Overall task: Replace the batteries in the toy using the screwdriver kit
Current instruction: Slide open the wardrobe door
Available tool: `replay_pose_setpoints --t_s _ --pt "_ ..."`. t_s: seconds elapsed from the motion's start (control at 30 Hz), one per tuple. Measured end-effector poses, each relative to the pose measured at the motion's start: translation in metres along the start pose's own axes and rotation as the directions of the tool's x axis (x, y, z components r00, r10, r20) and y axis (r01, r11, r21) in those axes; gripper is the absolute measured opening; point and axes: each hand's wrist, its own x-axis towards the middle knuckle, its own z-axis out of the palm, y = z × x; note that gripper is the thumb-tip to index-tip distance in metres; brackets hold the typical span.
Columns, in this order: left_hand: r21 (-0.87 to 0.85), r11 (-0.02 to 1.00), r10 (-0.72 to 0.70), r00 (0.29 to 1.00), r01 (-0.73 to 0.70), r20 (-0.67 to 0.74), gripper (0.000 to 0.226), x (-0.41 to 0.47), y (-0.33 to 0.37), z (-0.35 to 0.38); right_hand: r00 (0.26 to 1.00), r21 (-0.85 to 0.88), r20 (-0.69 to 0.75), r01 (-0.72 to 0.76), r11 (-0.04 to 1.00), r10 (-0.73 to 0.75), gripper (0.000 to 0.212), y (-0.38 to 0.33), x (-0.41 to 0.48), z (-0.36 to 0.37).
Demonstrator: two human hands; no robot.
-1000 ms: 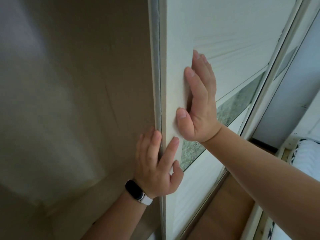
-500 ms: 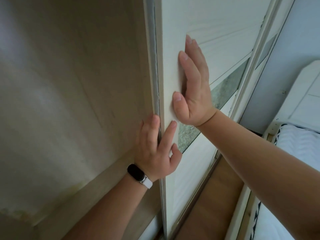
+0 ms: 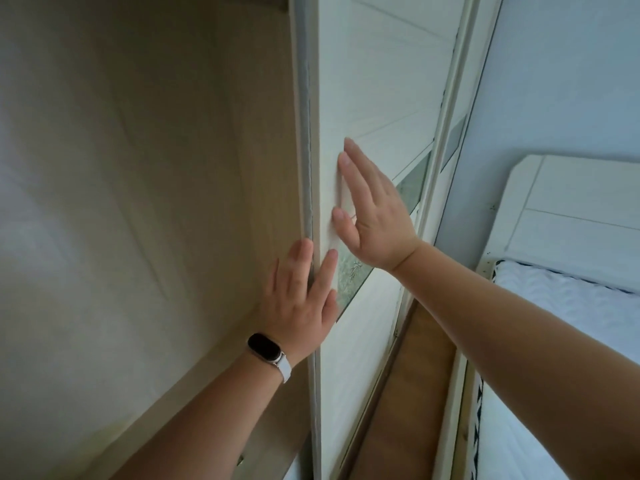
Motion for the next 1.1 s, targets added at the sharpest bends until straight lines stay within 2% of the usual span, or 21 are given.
replay_pose_setpoints --t_s 0.13,0.23,0.3,0.43,0.53,0.63,0.77,0.9,1.0,1.1 --pt "-0.046 0.999 0.004 0.998 -0.001 0.061 0.069 0.002 0.0 -0.006 0.995 -0.102 0.079 -0.053 0.993 0.061 0.059 -0.004 -0.007 -0.014" --pt "-0.109 0.993 -0.015 0.984 0.035 0.176 0.075 -0.001 0.003 -0.02 0.985 -0.156 0.135 -0.087 0.984 0.109 0.059 -0.014 -0.013 -0.026" --pt "-0.152 0.988 0.004 0.966 0.036 0.258 0.075 -0.006 0.0 -0.032 0.986 -0.168 0.116 -0.097 0.981 0.118 0.055 -0.025 -0.015 -0.033" --pt "-0.189 0.982 0.063 0.908 0.018 0.414 0.079 -0.028 -0.016 -0.062 1.0 -0.118 0.028 0.013 0.993 -0.01 0.047 -0.066 -0.015 -0.035" --pt "-0.152 0.982 -0.021 0.871 0.109 0.49 0.071 -0.051 -0.027 -0.088 0.991 -0.058 0.091 0.1 0.993 -0.095 0.042 -0.101 -0.016 -0.028" --pt "-0.067 0.975 -0.144 0.827 0.214 0.544 0.06 -0.079 -0.039 -0.114 0.974 0.02 0.203 0.101 0.995 -0.103 0.039 -0.136 -0.024 -0.01" --pt "0.108 0.928 -0.348 0.726 0.357 0.593 0.057 -0.13 -0.061 -0.148 0.918 0.082 0.389 0.049 0.995 -0.078 0.044 -0.171 -0.046 0.027" --pt "0.293 0.843 -0.525 0.572 0.451 0.63 0.055 -0.182 -0.082 -0.171 0.791 0.122 0.602 0.043 0.992 -0.108 0.051 -0.194 -0.075 0.068" --pt "0.4 0.772 -0.628 0.498 0.493 0.598 0.057 -0.218 -0.089 -0.18 0.704 0.191 0.694 0.018 0.981 -0.148 0.057 -0.21 -0.095 0.1" --pt "0.497 0.659 -0.734 0.341 0.564 0.587 0.061 -0.253 -0.091 -0.182 0.636 0.242 0.755 -0.046 0.969 -0.159 0.054 -0.224 -0.122 0.132"
